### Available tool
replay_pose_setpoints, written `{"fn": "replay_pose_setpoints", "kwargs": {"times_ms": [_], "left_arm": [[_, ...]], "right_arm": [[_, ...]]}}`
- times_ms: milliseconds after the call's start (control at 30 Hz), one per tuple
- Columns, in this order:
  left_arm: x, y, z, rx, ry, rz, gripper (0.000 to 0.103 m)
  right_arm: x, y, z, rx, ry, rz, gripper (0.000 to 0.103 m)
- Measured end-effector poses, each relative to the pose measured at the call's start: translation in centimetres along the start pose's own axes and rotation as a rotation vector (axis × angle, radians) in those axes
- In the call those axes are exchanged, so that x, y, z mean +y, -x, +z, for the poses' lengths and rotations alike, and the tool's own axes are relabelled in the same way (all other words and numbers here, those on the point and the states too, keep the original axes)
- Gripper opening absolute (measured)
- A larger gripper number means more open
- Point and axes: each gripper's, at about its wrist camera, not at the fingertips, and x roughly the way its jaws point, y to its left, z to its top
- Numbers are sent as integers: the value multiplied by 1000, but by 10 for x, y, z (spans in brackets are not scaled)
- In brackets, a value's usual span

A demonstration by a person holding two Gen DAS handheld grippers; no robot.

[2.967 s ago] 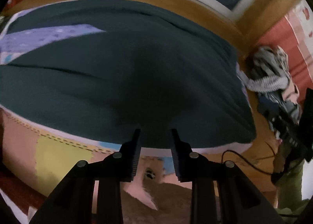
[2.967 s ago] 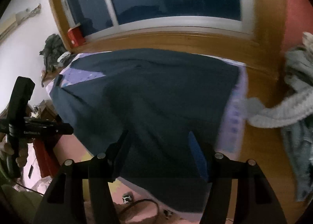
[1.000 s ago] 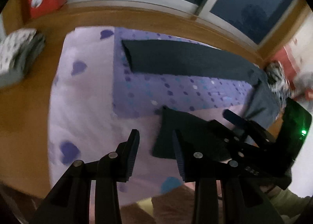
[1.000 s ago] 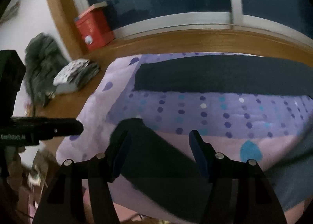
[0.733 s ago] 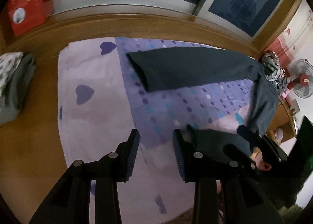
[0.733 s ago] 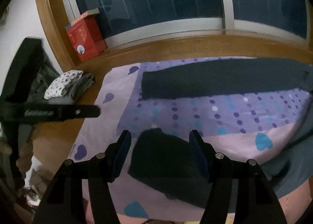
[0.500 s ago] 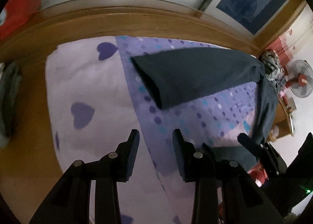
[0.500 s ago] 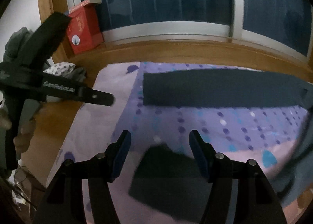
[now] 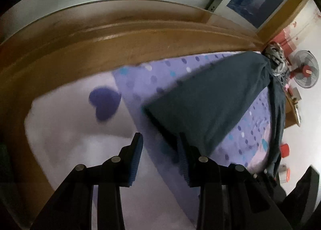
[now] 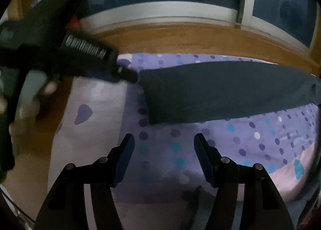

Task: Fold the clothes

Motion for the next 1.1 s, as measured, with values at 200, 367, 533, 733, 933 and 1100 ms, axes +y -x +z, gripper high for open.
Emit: {"fn": "replay_pose_setpoints", "kwargs": {"times_ms": [200,367,533,733,933,1100], "left_arm": [[5,-25,26,30,-140,-15,35],[3,-36,28,26,-224,-58,39],[-1,-37,21,19,-263,-108,41],[-6,-44,21,11,-229,-163,39],[-7,-22,32,-47,-167,-239,8],[-5,30,42,-203,-143,-258,8]], "right_arm": [[17,-26,15,22,17,-93,62],[27,-48,25,46,30,-159,62],[27,-49,24,29,15,-181,62],[8,-54,25,36,-52,-129,62],[2,-55,39,49,-54,-133,9],[18,-1,76,-70,-11,-57,8]]}}
